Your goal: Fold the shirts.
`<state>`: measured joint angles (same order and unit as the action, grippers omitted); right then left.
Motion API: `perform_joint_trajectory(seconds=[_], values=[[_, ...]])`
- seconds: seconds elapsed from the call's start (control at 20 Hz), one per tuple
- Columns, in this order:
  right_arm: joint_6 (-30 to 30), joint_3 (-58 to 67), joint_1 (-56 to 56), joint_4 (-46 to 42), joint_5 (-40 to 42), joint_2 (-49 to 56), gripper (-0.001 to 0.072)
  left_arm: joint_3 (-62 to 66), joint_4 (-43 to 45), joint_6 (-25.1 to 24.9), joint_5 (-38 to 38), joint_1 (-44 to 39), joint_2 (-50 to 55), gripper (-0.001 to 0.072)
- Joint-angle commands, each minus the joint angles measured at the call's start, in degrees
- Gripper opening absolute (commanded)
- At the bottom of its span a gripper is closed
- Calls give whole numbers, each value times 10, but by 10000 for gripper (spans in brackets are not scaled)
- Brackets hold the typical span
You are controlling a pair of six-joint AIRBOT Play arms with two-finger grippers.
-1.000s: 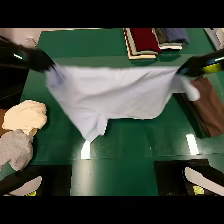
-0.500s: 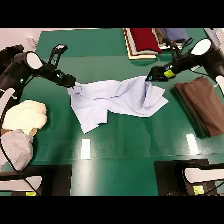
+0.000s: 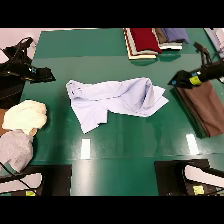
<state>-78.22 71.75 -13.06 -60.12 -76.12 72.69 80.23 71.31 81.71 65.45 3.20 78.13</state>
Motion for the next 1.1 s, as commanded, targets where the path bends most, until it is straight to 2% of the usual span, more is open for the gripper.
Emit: perform_joint_trajectory(seconds=[0.0,0.2,0.35,0.55,0.6,0.65,0.7,0.9,1.05], values=[[3,-83,-39,4,16,-38,426,-56,-79,5,-69,18,2,501],[3,-110,-30,6,20,-43,426,-65,-191,1,-106,18,88,502],[3,-110,-23,5,28,-43,426,-65,-303,-52,-128,16,142,501],[2,-110,-23,5,37,-43,426,-64,-313,-69,-165,-18,172,499],[2,-110,-28,5,42,-43,425,-60,-313,-70,-183,-24,172,475],[2,-110,-34,5,46,-43,426,-49,-313,-71,-188,-24,172,232],[2,-110,-42,5,54,-41,426,-34,-311,-73,-186,-24,172,34],[2,-109,-57,6,72,10,458,35,-308,-96,-155,-24,171,25],[2,-95,-47,24,134,73,458,51,-306,-103,-134,-24,171,25]])
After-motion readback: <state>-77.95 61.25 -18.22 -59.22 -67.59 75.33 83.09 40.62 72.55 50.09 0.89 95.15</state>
